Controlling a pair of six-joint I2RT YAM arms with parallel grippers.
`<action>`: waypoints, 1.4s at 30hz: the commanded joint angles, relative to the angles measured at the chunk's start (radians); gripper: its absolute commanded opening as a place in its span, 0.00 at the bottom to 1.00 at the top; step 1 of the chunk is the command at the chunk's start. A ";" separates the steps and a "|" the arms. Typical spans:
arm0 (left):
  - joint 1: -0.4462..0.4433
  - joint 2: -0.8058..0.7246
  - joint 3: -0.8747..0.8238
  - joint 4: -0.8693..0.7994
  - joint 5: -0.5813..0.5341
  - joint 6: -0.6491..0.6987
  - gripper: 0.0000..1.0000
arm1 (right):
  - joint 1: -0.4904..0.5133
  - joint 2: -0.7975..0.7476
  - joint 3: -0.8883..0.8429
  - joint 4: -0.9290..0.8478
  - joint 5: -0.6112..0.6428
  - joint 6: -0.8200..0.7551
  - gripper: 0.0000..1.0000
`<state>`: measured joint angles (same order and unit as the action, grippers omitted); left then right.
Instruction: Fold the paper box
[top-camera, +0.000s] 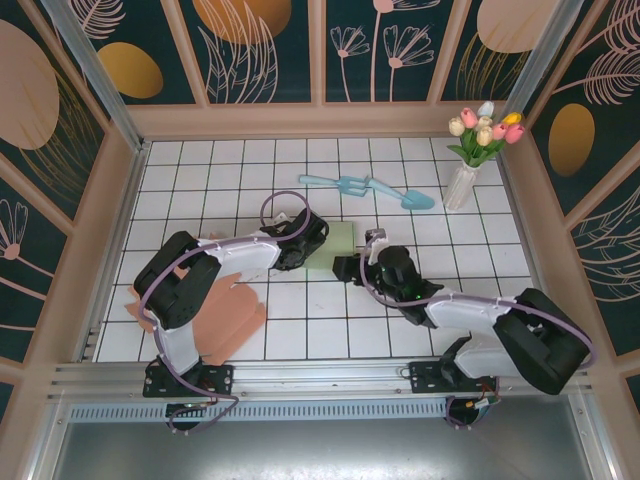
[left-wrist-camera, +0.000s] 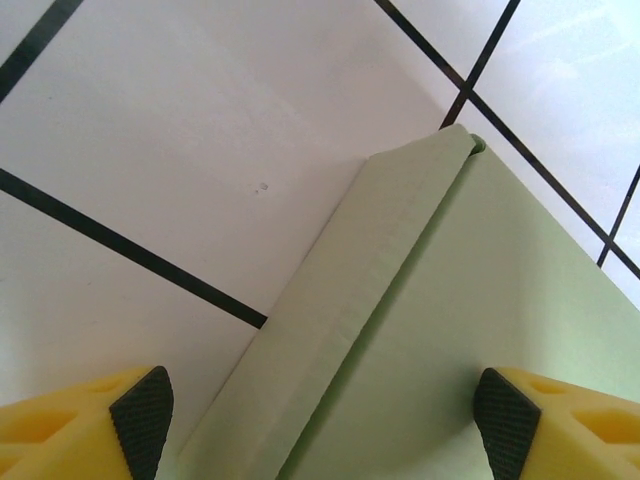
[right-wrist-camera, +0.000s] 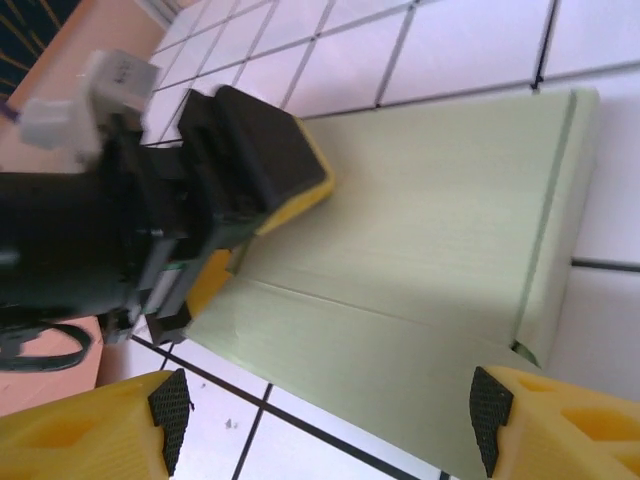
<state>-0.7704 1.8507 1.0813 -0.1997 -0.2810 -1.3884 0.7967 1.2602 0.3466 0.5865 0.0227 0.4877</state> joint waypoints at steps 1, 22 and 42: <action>0.000 0.038 -0.005 -0.130 0.041 0.030 0.82 | 0.121 -0.014 0.009 -0.024 0.282 -0.219 0.75; 0.068 -0.218 -0.146 -0.117 0.037 0.066 0.84 | 0.322 0.606 0.176 0.431 0.757 -1.227 0.77; 0.074 -0.713 -0.654 0.420 -0.256 0.630 0.83 | 0.230 0.406 0.390 -0.307 0.453 -1.035 0.07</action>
<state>-0.6998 1.2415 0.5690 -0.0566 -0.4942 -1.0069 1.0351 1.6867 0.7010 0.4526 0.5396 -0.6075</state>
